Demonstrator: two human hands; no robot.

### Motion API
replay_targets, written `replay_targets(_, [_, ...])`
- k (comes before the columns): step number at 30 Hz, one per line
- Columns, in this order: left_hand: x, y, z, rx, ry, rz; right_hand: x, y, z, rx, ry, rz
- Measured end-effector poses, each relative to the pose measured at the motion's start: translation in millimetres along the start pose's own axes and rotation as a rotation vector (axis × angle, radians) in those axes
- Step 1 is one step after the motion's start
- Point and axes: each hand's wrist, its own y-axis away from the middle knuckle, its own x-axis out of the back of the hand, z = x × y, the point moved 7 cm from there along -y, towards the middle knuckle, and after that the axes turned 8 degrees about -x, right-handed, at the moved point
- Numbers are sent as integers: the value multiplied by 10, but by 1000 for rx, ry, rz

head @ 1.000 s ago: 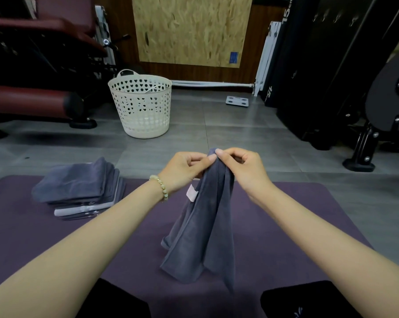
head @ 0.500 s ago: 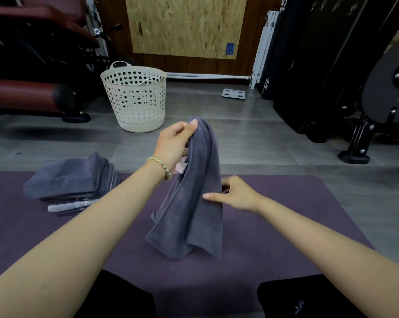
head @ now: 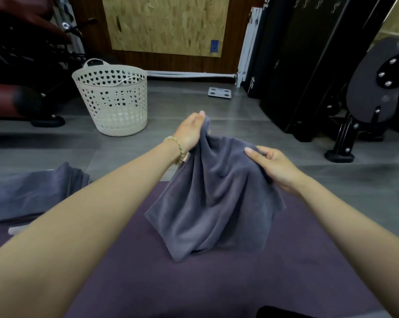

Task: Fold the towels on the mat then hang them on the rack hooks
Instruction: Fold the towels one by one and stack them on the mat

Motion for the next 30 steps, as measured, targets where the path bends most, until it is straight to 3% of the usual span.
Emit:
replay_targets(5, [-354, 189, -392, -29, -100, -185, -363, -327, 171, -83, 168, -203])
replay_targets(8, [-287, 383, -1127, 186, -290, -309, -742, -485, 828, -260, 233, -385])
replay_targets(13, [-80, 710, -2264, 453, -335, -442, -1250, -631, 1838, -541, 117, -548])
replay_targets(18, [124, 938, -3177, 542, -408, -459, -1518, -509, 2629, -658, 487, -825])
replay_targets(23, [62, 1391, -3886, 675, -576, -641, -1258, -545, 3279, -658, 641, -779])
replay_targets(27, [66, 1722, -4246, 744, -717, -714, -1040, -372, 3724, -676, 434, -765])
replay_targets(30, [-17, 1695, -4264, 637, -801, -706, -969, -99, 3948, -704, 304, -780])
